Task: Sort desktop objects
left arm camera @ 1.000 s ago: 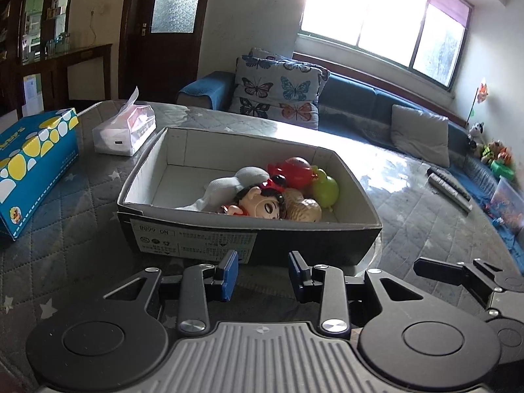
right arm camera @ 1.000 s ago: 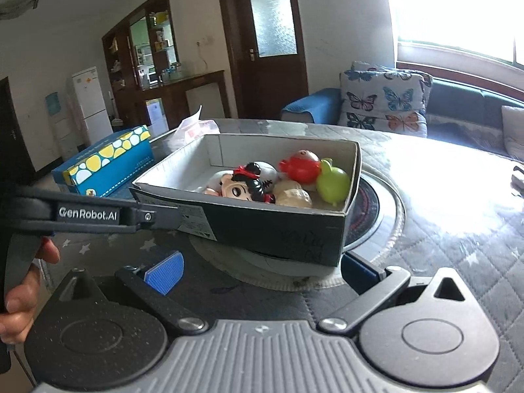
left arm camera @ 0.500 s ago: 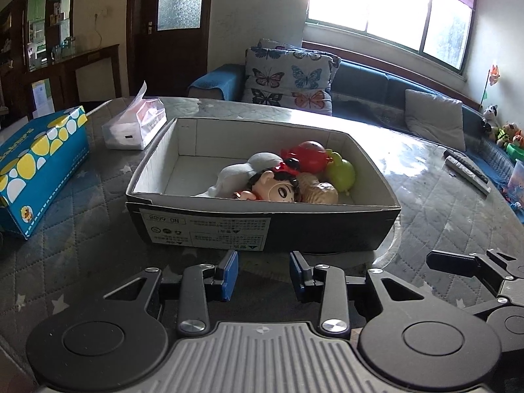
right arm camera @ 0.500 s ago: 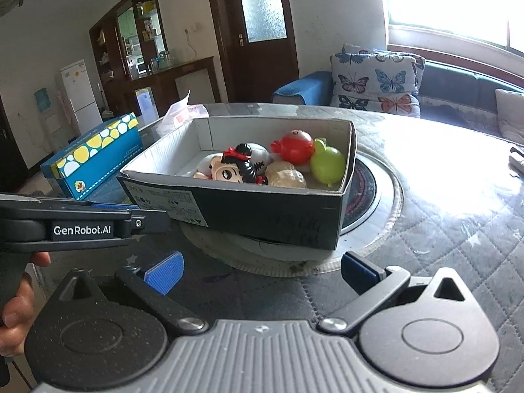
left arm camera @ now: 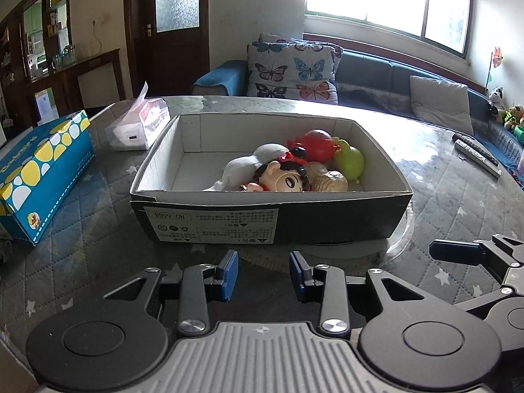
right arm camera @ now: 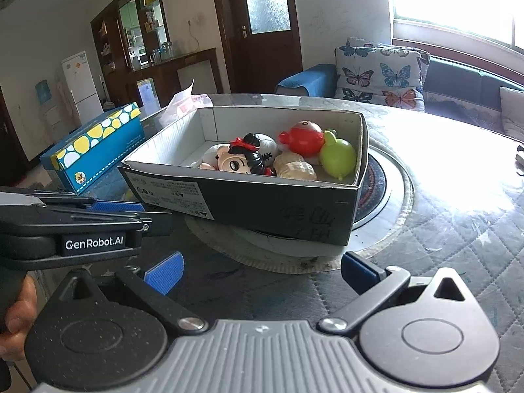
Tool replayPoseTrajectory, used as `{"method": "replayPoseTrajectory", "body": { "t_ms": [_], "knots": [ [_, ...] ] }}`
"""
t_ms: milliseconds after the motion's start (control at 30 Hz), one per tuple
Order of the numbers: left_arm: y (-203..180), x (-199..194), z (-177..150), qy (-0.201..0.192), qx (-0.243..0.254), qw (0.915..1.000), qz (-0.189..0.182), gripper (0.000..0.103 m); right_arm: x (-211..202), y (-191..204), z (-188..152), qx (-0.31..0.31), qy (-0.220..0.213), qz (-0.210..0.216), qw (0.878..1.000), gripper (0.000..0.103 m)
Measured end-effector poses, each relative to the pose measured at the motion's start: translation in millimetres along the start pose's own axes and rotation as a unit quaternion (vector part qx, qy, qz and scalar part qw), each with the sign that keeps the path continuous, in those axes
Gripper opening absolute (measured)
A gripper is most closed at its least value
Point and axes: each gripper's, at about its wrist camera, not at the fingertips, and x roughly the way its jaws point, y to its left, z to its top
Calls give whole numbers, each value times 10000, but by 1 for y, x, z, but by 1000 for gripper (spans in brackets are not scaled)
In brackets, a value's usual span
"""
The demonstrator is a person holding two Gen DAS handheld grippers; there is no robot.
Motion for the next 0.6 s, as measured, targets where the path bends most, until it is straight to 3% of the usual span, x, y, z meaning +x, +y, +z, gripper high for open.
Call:
{"method": "replayPoseTrajectory", "body": {
  "t_ms": [600],
  "knots": [
    [0,15,4,123,53,9999,4,37,27,2,6,28,312,-30,9995,103]
  ]
}}
